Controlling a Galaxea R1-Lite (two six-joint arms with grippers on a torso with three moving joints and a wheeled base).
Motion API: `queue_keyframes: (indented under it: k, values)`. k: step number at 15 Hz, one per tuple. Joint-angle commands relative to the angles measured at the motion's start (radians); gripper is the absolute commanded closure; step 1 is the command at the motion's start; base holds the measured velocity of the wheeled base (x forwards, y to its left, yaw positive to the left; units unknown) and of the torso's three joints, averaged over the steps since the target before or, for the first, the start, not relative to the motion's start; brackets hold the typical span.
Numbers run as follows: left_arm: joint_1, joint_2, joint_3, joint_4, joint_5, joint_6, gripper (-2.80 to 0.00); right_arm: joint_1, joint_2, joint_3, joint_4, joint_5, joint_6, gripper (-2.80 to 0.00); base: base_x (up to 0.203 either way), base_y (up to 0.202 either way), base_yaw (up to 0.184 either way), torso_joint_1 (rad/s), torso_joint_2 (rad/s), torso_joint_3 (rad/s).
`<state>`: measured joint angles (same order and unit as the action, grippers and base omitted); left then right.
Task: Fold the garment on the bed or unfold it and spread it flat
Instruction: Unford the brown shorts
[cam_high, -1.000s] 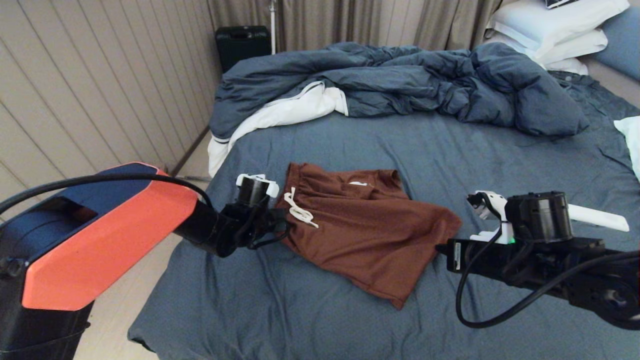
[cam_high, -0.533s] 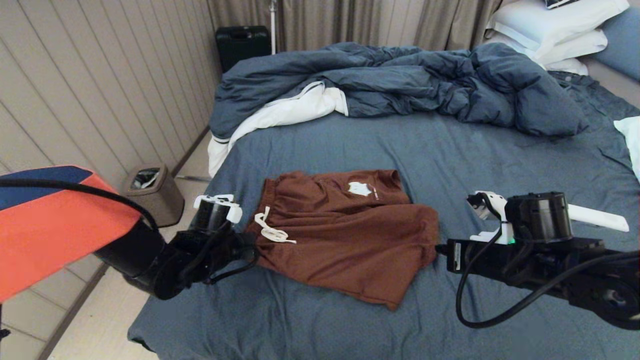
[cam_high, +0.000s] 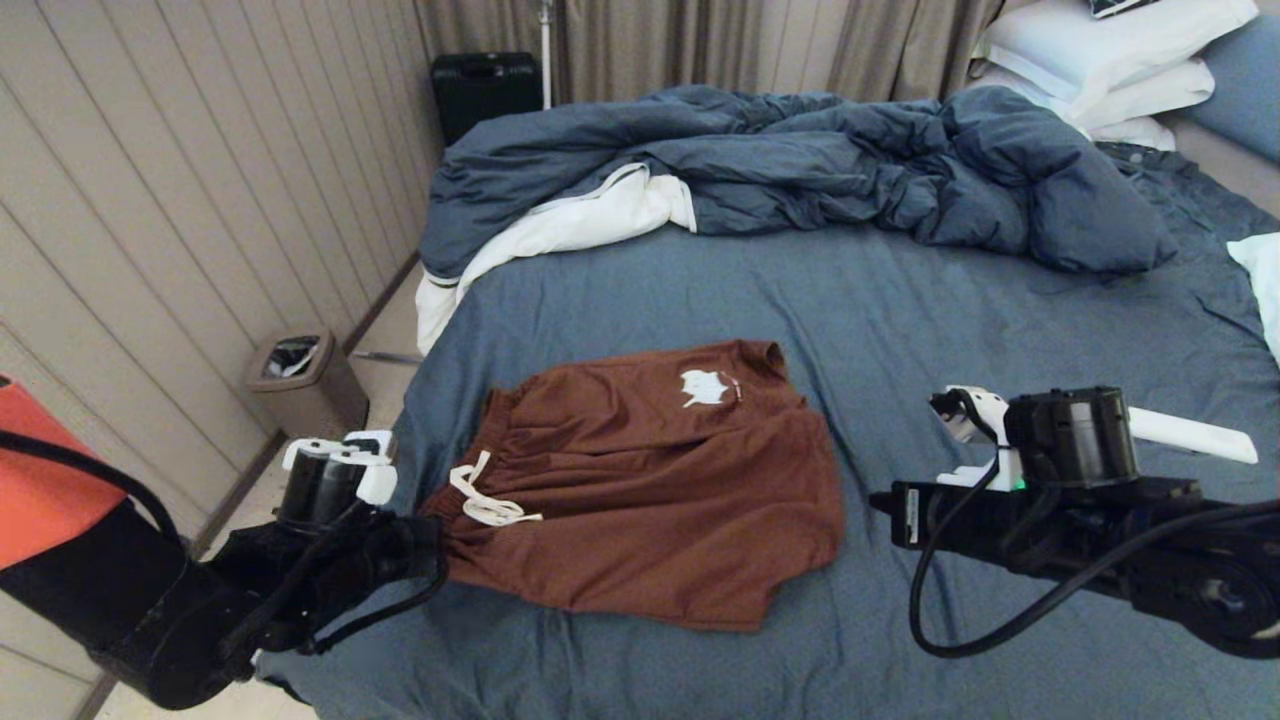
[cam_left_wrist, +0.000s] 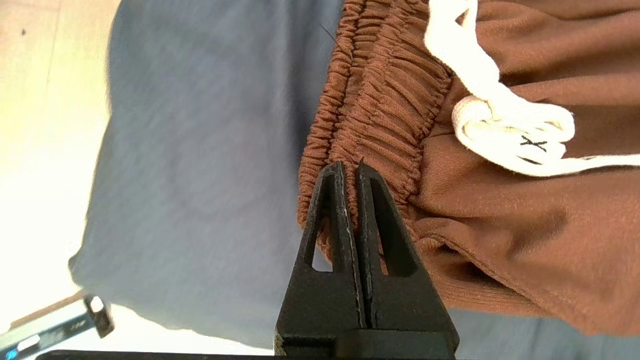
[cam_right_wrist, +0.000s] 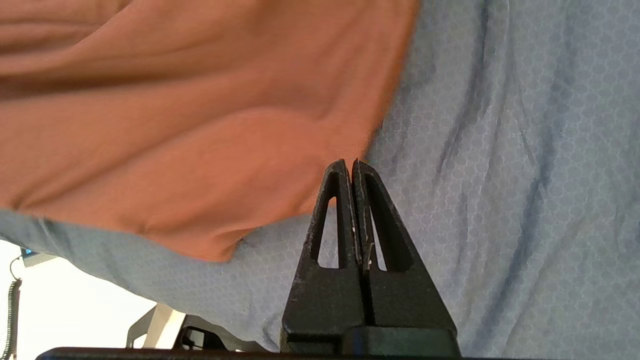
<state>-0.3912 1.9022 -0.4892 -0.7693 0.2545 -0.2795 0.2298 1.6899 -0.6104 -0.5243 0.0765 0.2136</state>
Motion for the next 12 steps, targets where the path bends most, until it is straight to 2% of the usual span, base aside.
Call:
queue_keyframes:
  k: [1,3,6,8,10,11,12]
  values:
    - [0.006,-0.03,0.089,-0.057,0.002,0.0,0.0,0.002,0.008,0.0,-0.003,0.0,0.001,0.0,0.0,0.0,0.0,0.0,0.0,0.0]
    - [0.019,-0.026,0.143,-0.114,0.002,0.006,0.0,0.003,0.01,0.001,-0.003,0.0,0.0,0.0,0.0,0.0,0.0,0.0,0.0,0.0]
    - [0.117,-0.017,0.174,-0.184,-0.004,0.058,0.0,0.003,0.016,0.001,-0.003,-0.001,-0.002,0.0,0.0,0.0,0.0,0.0,0.0,0.0]
    - [0.181,-0.006,0.189,-0.214,-0.035,0.081,0.0,0.003,0.016,0.002,-0.003,0.0,-0.001,0.0,0.0,0.0,0.0,0.0,0.0,0.0]
    - [0.182,0.0,0.205,-0.254,-0.05,0.087,-0.11,0.003,0.024,0.003,-0.003,-0.001,0.0,0.0,0.0,0.0,0.0,0.0,0.0,0.0]
    - [0.182,0.0,0.207,-0.259,-0.051,0.088,-2.8,0.002,0.024,0.003,-0.003,-0.001,0.0,0.0,0.0,0.0,0.0,0.0,0.0,0.0]
    - [0.179,-0.001,0.215,-0.295,-0.057,0.09,-2.8,0.002,0.025,0.001,-0.003,-0.001,0.0,0.0,0.0,0.0,0.0,0.0,0.0,0.0]
